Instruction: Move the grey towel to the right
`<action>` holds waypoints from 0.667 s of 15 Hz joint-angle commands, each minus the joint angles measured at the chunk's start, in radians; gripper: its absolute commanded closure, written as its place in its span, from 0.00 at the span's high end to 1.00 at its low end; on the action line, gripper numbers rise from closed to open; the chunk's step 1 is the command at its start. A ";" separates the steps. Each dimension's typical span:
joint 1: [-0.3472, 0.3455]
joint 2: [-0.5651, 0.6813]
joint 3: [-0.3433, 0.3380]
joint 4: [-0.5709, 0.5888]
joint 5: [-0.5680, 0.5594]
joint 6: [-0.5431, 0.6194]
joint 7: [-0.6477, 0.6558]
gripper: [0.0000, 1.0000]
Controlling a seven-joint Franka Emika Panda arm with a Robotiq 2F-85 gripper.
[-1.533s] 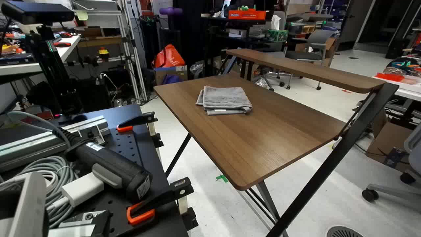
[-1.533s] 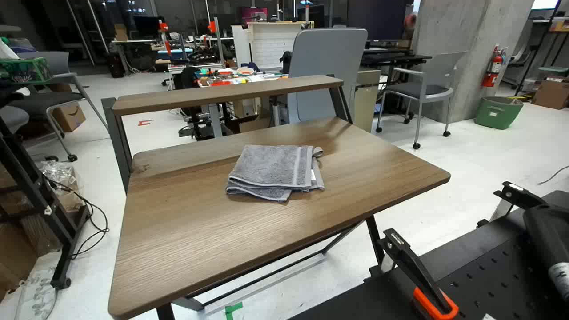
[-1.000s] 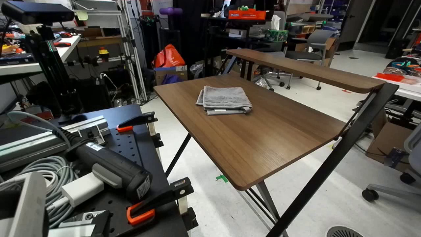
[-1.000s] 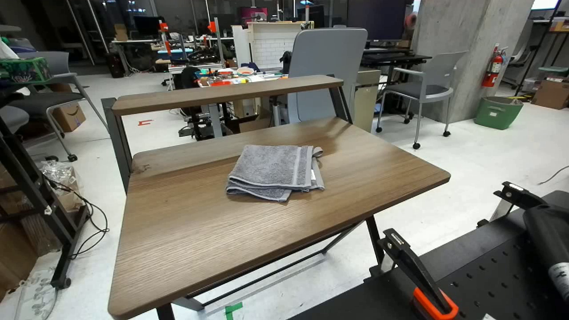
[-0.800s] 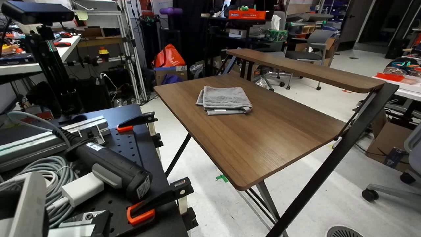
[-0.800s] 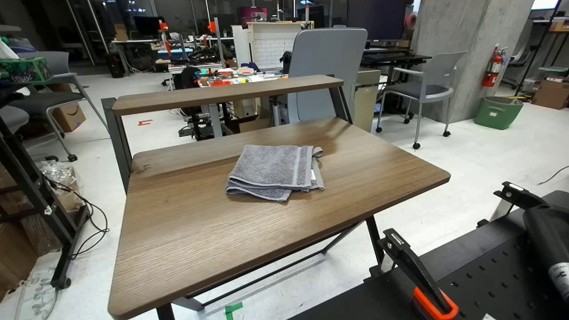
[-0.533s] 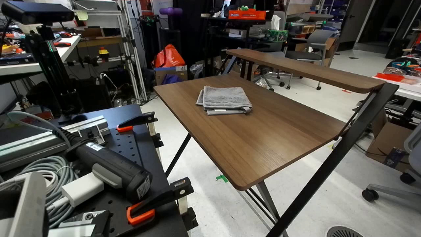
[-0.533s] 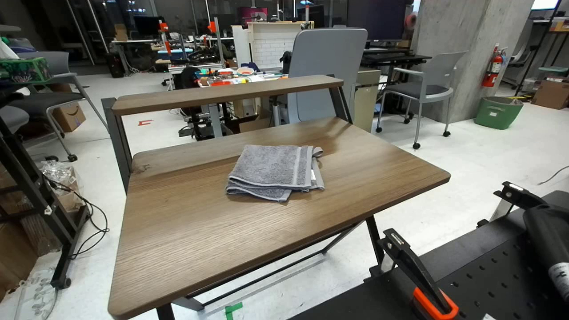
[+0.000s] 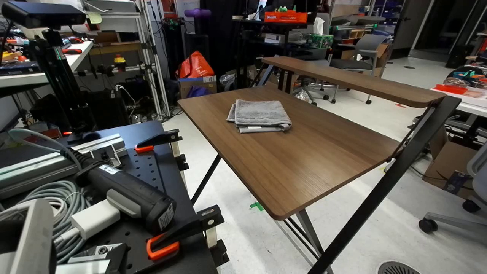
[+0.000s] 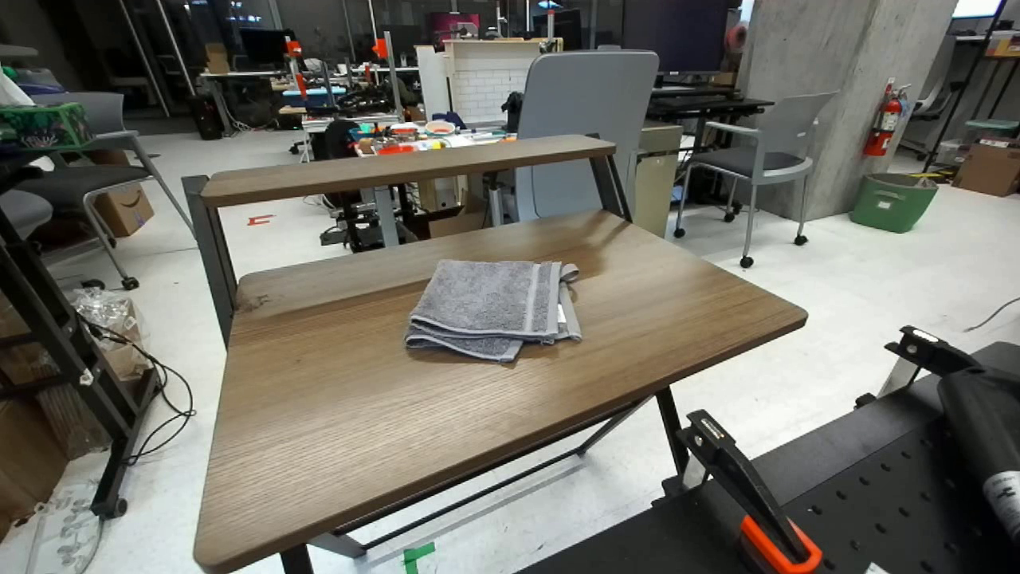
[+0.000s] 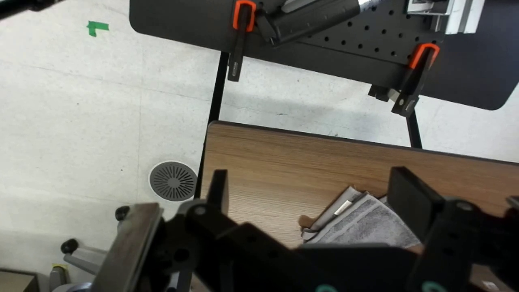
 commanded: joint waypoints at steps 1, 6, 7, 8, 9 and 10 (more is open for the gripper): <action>0.101 0.233 0.010 0.077 0.094 0.121 -0.011 1.00; 0.268 0.529 0.016 0.211 0.213 0.265 0.004 1.00; 0.293 0.591 0.021 0.247 0.226 0.280 0.008 1.00; 0.313 0.655 0.030 0.287 0.230 0.299 0.020 1.00; 0.323 0.717 0.046 0.328 0.213 0.321 0.051 1.00; 0.263 0.780 0.128 0.376 0.231 0.331 0.056 1.00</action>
